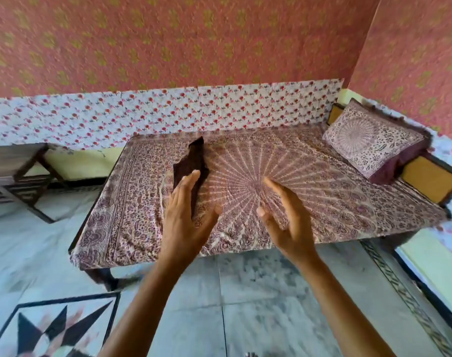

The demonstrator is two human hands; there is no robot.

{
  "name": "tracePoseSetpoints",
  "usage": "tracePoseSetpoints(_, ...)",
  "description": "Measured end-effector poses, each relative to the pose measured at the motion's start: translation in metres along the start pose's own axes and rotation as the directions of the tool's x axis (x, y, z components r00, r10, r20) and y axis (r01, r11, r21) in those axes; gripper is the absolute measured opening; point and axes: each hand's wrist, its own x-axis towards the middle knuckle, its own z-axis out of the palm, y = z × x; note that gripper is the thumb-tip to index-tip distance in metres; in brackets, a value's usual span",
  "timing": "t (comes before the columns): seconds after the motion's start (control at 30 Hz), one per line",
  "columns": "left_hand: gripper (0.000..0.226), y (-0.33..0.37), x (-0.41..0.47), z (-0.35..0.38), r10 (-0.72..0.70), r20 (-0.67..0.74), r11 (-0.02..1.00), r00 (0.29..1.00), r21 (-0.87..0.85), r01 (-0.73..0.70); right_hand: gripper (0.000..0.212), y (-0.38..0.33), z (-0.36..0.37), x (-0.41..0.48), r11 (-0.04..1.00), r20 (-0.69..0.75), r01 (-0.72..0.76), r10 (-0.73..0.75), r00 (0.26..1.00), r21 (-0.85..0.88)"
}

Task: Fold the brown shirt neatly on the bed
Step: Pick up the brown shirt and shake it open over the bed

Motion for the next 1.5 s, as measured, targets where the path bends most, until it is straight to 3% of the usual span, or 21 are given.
tracePoseSetpoints(0.2,0.057,-0.036,0.026,0.041,-0.067,-0.039,0.996,0.997,-0.057,0.065,0.052,0.063,0.029,0.018,0.994,0.033,-0.107,0.106,0.994,0.003)
tracePoseSetpoints(0.67,0.063,-0.12,0.15,0.113,-0.2,0.046,0.98,0.979,0.035,0.198,0.049,0.194,0.094,0.115,0.967,0.131,-0.232,0.217,0.967,0.109)
tracePoseSetpoints(0.93,0.069,-0.214,0.235,0.121,-0.191,0.063,0.981,0.979,0.032,0.19,0.048,0.247,0.171,0.191,0.971,0.16,-0.235,0.225,0.961,0.045)
tracePoseSetpoints(1.07,0.056,-0.263,0.288,0.115,-0.202,0.07,0.979,0.977,-0.015,0.204,0.049,0.263,0.214,0.236,0.965,0.18,-0.262,0.255,0.95,0.019)
tracePoseSetpoints(1.5,0.051,-0.413,0.409,0.134,-0.263,0.093,0.965,0.96,0.008,0.263,0.048,0.367,0.335,0.349,0.946,0.217,-0.314,0.324,0.921,-0.081)
